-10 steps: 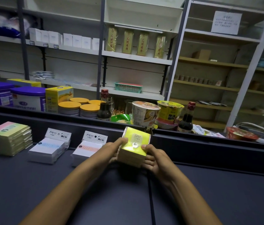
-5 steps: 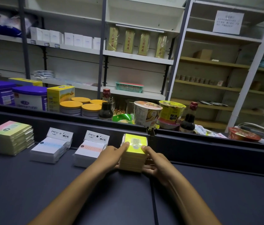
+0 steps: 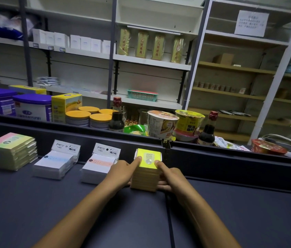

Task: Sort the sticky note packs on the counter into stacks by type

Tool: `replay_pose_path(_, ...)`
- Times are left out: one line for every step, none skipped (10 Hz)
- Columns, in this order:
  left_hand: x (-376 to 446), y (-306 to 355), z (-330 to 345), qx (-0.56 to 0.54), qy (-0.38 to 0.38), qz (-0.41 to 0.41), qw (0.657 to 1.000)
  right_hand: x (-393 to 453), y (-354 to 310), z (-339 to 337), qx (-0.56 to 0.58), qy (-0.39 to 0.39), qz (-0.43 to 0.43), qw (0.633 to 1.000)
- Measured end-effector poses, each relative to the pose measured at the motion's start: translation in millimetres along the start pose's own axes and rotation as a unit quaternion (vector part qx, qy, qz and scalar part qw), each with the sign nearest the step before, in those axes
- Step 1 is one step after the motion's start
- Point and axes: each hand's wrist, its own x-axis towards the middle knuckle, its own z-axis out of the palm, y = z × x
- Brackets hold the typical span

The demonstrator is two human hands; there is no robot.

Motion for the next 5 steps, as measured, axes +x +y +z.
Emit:
replay_pose_path(0.1, 0.7, 0.5, 0.019, -0.009, 0.001, 1.000, 2.8, 1.6, 0.6, 0.005, -0.002, 0.001, 1.000)
replay_pose_path(0.1, 1.1, 0.6, 0.035, -0.008, 0.006, 0.999, 3.9, 2.0, 0.7, 0.005, -0.004, -0.001, 1.000)
replay_pose_path(-1.0, 2.5, 0.2, 0.051, 0.002, 0.016, 0.999, 3.6, 0.8, 1.1, -0.012, -0.003, -0.005, 1.000)
replay_pose_path(-1.2, 1.3, 0.2, 0.072, 0.001, 0.026, 0.997, 7.1, 4.1, -0.9, -0.050, 0.012, -0.023, 0.998)
replay_pose_path(-1.7, 4.5, -2.0, 0.070, 0.009, 0.014, 0.997, 8.8, 3.0, -3.6, -0.101, 0.047, -0.058, 0.992)
